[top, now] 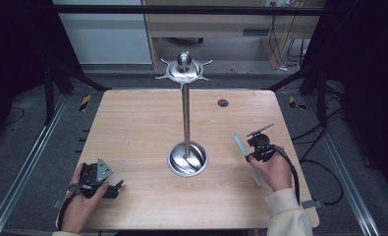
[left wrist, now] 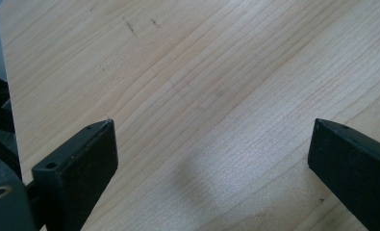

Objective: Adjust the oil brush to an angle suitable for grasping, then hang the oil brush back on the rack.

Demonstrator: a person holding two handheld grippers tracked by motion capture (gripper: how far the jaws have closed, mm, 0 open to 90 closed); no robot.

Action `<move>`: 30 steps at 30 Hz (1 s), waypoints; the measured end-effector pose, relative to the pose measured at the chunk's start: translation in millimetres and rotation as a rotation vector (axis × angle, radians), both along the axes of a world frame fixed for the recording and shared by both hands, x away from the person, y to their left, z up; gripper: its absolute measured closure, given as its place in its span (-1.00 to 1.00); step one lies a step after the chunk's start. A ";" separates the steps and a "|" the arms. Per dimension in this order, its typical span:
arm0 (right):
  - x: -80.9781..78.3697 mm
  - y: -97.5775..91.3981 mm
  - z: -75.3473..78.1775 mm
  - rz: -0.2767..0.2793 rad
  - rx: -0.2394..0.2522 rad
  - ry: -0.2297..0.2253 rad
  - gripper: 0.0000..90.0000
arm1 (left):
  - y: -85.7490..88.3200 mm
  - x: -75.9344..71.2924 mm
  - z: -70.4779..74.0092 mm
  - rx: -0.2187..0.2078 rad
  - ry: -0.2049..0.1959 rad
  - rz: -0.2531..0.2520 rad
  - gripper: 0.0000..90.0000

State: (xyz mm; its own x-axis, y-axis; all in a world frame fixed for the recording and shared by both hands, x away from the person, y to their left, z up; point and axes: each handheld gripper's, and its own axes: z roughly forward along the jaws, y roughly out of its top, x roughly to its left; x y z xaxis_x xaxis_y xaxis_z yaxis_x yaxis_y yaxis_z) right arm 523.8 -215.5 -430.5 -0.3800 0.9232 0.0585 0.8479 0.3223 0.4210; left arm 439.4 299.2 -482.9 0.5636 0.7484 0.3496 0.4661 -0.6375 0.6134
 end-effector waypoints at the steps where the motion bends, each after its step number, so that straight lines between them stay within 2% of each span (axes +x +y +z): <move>1: 0.5 -0.5 5.3 -0.002 0.008 -0.019 0.83 | 0.2 0.1 -0.3 -0.003 -0.005 0.003 -0.93; 2: 0.5 -0.5 5.3 -0.002 0.008 -0.019 0.83 | 0.2 0.1 -0.3 -0.003 -0.005 0.003 -0.93; 3: 2.5 -0.7 15.8 -0.005 0.033 -0.062 0.83 | 0.6 -0.1 -0.2 -0.004 -0.006 0.006 -0.93; 6: 6.0 0.4 31.5 -0.010 0.069 -0.122 0.83 | 0.6 -0.8 -0.2 -0.005 -0.005 0.007 -0.93; 7: 6.0 0.4 31.5 -0.010 0.069 -0.122 0.83 | 0.6 -0.8 -0.2 -0.005 -0.005 0.007 -0.93; 8: 6.1 1.6 39.2 -0.003 0.102 -0.173 0.83 | 0.7 -1.2 -0.2 -0.005 -0.004 0.009 -0.93; 9: 6.1 1.6 39.2 -0.003 0.102 -0.173 0.83 | 0.7 -1.2 -0.2 -0.005 -0.004 0.009 -0.93; 11: 2.8 4.1 44.1 0.008 0.116 -0.235 0.83 | 0.7 -1.2 0.3 -0.008 -0.008 0.005 -0.93; 14: -0.8 4.5 44.8 0.012 0.117 -0.261 0.83 | 0.6 -1.0 0.9 -0.010 -0.010 0.004 -0.93; 16: -7.0 3.3 45.9 0.017 0.132 -0.303 0.83 | 0.4 -0.6 1.8 -0.013 -0.013 0.002 -0.93; 17: -7.0 3.3 45.9 0.017 0.132 -0.303 0.83 | 0.4 -0.6 1.8 -0.013 -0.013 0.002 -0.93; 18: -11.0 2.1 47.7 0.012 0.147 -0.333 0.83 | 0.2 -0.8 2.1 -0.011 -0.015 0.000 -0.93; 22: -19.3 2.0 56.2 0.013 0.188 -0.383 0.83 | 0.2 -0.9 2.5 -0.012 -0.017 0.000 -0.93; 23: -19.3 2.0 56.2 0.013 0.188 -0.383 0.83 | 0.2 -0.9 2.5 -0.012 -0.017 0.000 -0.93; 24: -23.1 1.4 61.4 0.019 0.201 -0.409 0.83 | 0.2 -1.0 2.7 -0.012 -0.018 0.000 -0.93; 30: -32.2 -3.4 76.9 0.011 0.259 -0.477 0.83 | 0.6 -0.7 2.8 -0.015 -0.021 0.002 -0.93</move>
